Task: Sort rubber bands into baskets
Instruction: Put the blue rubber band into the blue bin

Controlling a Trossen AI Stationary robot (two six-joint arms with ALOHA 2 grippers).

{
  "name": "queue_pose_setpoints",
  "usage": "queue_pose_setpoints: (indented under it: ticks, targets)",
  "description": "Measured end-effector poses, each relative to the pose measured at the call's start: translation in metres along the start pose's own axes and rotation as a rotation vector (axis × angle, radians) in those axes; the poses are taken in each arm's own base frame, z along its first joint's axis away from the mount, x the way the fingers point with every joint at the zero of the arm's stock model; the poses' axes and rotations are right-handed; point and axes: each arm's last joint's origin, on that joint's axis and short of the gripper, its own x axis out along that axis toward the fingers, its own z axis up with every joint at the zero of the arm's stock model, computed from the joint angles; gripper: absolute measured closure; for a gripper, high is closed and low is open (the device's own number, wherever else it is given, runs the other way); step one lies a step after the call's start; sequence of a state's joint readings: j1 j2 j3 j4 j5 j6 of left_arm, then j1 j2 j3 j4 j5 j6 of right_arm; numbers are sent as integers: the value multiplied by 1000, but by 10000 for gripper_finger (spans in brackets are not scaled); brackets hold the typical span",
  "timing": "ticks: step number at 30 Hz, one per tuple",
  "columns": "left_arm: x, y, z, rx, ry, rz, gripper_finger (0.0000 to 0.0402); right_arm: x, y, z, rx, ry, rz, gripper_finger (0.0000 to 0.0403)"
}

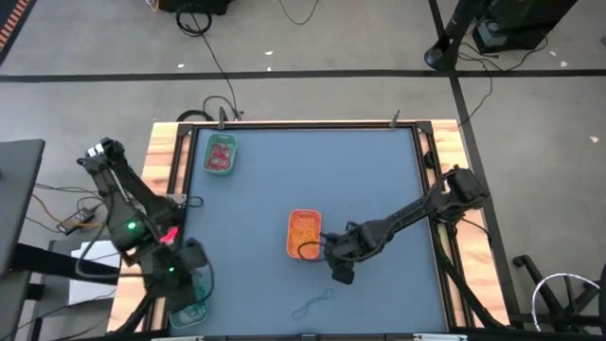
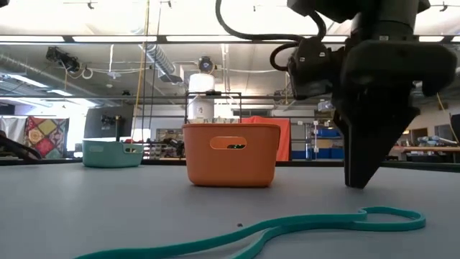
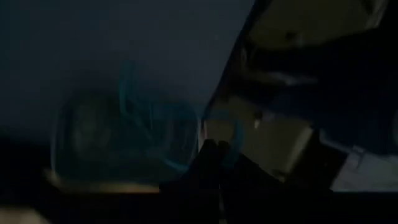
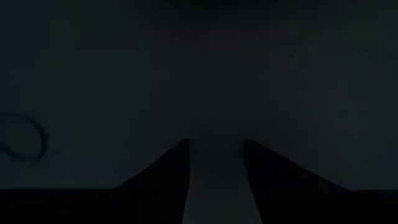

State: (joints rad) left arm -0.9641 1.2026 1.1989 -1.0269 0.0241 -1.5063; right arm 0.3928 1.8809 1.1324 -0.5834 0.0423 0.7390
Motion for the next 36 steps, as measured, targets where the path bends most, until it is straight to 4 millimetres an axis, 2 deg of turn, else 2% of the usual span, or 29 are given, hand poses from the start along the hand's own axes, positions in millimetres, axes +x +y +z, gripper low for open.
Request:
queue_pose_setpoints:
  ticks: [8, 15, 20, 24, 28, 36]
  targets:
    - [24, -1, -34, -47, 158, 94, 401, -4, 7, 0, -67, -72, 6, 238]
    - [48, -5, -43, -23, 149, 182, 400, -9, 12, 2, -71, -101, 62, 238]
    - [61, -3, -49, -13, 141, 255, 399, -10, 21, -6, -91, -94, 83, 238]
    - [62, 3, -45, -20, 69, 330, 399, -10, 26, -11, -155, -96, 90, 238]
    - [58, 14, -36, -107, 18, 455, 399, -11, 29, -12, -191, -106, 99, 238]
    - [57, 15, -37, -90, -37, 453, 397, -11, 30, -11, -190, -117, 108, 238]
